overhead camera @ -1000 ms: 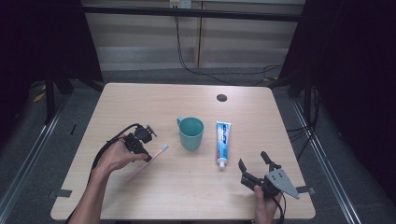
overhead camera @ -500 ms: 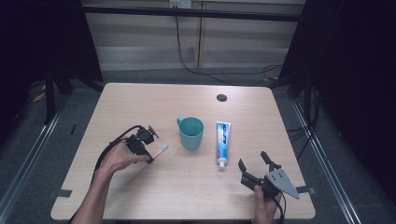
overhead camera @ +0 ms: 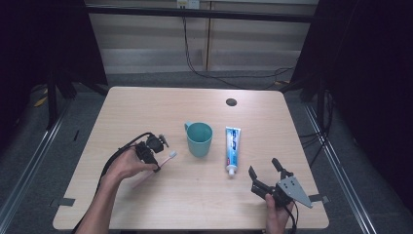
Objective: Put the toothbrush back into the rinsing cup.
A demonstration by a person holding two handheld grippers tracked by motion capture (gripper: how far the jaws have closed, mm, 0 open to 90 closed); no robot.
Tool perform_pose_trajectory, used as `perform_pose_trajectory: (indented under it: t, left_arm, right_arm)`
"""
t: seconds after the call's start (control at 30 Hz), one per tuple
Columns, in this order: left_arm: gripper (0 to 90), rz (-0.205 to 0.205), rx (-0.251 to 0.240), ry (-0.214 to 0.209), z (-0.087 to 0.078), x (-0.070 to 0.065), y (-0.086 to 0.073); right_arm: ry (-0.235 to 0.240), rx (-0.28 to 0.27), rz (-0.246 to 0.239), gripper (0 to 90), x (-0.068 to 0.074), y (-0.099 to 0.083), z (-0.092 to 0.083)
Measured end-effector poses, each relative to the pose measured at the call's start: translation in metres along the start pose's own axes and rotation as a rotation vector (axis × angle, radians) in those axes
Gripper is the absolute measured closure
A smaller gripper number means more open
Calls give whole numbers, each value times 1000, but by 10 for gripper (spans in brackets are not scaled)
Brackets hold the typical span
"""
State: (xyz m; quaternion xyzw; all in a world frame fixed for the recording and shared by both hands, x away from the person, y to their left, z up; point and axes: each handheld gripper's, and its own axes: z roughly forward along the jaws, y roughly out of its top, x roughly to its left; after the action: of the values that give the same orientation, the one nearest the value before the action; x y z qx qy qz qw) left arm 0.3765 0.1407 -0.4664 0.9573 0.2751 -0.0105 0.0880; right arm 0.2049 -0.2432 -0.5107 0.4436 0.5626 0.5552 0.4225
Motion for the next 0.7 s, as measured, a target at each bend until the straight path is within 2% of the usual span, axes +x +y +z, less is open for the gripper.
perform_pose_trajectory:
  t: [0.2,0.37,0.4,0.53,0.7]
  left_arm:
    - [742,12,3,22,0,0,0]
    - [785,19,-7,19,0,-1,-1]
    - [786,28,-2,23,0,-2,0]
    - [788,25,3,19,0,-1,0]
    - [788,18,-10,11,-1,2,-1]
  right_arm:
    - [0,0,0,131,0,0,0]
    - [-2,1,-1,131,0,0,0]
    - [-2,2,0,131,0,0,0]
    - [0,1,-1,131,0,0,0]
    - [0,3,-2,131,0,0,0]
